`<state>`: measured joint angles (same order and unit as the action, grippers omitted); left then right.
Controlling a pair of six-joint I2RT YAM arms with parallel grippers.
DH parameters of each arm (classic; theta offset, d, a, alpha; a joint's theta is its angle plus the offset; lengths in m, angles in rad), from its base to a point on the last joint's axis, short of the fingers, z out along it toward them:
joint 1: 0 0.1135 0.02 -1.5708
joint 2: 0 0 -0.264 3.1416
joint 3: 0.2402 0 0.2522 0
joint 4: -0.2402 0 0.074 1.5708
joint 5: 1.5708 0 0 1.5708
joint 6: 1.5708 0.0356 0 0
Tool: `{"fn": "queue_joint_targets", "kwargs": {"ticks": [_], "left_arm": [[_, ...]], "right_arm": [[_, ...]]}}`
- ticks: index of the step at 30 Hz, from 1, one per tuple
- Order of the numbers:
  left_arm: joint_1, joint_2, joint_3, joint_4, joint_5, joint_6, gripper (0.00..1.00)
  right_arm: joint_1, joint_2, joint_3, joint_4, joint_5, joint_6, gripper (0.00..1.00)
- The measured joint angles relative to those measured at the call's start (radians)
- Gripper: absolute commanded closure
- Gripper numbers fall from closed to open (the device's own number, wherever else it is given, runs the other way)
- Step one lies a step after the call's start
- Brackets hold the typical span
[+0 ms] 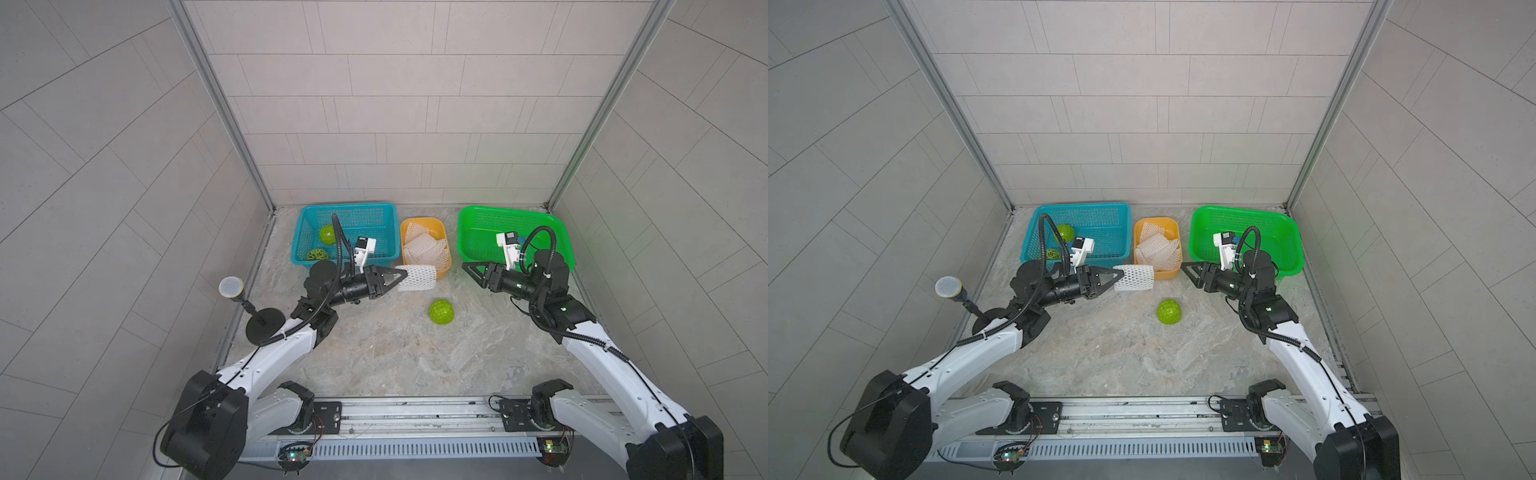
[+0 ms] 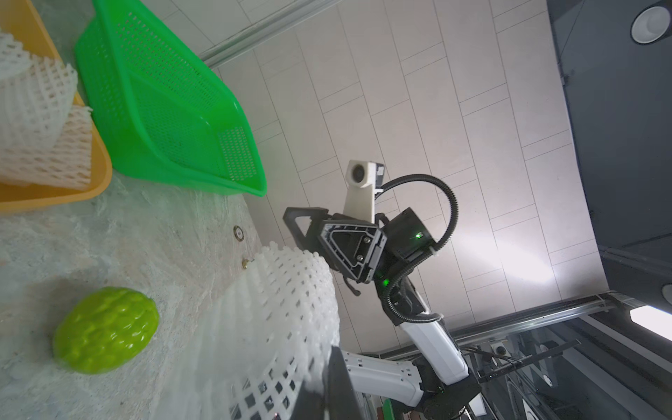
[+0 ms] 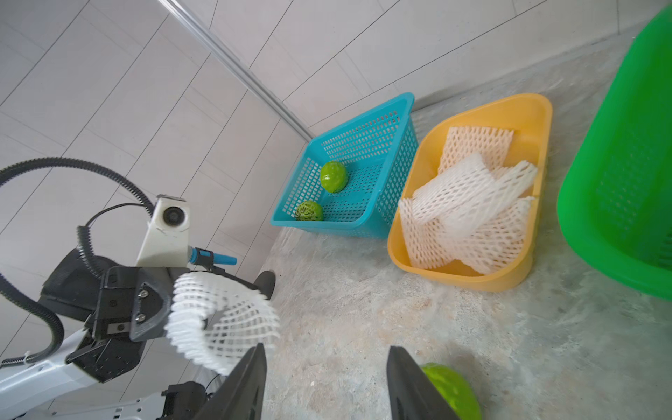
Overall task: Sleeve custard apples in foam nets
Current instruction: Open the foam net.
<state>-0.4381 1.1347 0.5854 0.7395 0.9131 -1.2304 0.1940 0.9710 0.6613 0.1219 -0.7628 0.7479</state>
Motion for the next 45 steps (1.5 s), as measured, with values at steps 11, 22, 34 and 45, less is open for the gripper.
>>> {"fn": "queue_joint_targets", "kwargs": {"ticks": [11, 22, 34, 45], "left_arm": [[-0.025, 0.171, 0.078, 0.42, -0.077, -0.273, 1.0], [-0.077, 0.191, 0.117, 0.505, -0.086, -0.307, 1.0], [-0.077, 0.189, 0.111, 0.507, -0.091, -0.307, 1.0], [-0.077, 0.186, 0.111, 0.507, -0.087, -0.307, 0.99]], "right_arm": [[0.195, 0.215, -0.084, 0.461, 0.019, 0.244, 0.41], [0.297, 0.388, 0.007, 0.883, 0.027, 0.451, 0.42], [0.307, 0.404, 0.034, 1.22, -0.013, 0.644, 0.38], [0.343, 0.415, 0.06, 1.257, -0.059, 0.679, 0.33]]}}
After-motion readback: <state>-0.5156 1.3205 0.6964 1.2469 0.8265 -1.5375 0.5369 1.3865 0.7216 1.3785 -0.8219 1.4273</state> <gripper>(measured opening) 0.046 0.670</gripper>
